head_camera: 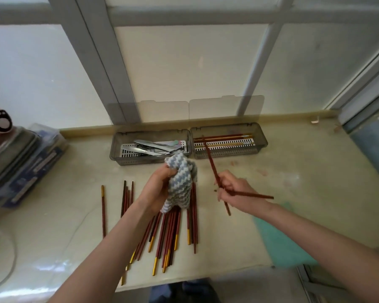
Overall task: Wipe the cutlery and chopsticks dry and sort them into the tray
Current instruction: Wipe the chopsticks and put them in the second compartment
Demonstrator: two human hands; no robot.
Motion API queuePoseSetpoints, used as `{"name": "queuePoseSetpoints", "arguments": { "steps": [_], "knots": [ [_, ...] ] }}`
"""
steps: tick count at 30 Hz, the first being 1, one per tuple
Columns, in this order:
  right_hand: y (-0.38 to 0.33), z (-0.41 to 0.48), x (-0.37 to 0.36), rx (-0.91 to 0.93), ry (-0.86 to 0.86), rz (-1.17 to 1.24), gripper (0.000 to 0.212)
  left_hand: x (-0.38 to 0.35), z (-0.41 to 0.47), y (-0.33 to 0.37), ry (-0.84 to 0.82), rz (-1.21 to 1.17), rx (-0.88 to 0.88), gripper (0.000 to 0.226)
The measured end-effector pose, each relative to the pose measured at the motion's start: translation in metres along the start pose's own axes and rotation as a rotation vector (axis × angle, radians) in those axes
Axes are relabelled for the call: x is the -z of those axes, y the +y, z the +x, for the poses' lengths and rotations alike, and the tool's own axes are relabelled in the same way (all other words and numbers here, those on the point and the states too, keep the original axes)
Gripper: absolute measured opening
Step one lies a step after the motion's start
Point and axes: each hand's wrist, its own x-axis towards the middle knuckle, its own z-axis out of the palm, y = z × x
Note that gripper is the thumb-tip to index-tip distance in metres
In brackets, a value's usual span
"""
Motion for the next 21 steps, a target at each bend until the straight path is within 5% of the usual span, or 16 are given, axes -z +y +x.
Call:
{"name": "queuePoseSetpoints", "arguments": {
  "steps": [5, 11, 16, 21],
  "knots": [
    [-0.045, 0.015, -0.029, -0.070, -0.294, 0.531, 0.024, 0.001, -0.004, 0.005, -0.024, -0.092, -0.067, 0.034],
    [-0.052, 0.030, -0.037, -0.177, -0.601, 0.606, 0.003, 0.007, -0.010, 0.007, -0.010, -0.107, -0.098, 0.033],
    [-0.060, 0.035, -0.046, -0.155, -0.768, 0.594, 0.052, 0.011, -0.014, 0.005, -0.031, -0.083, -0.078, 0.023],
    [-0.069, 0.036, -0.055, -0.179, -0.966, 0.615, 0.036, 0.014, -0.016, 0.004, -0.080, -0.077, -0.091, 0.023]
  ]
}}
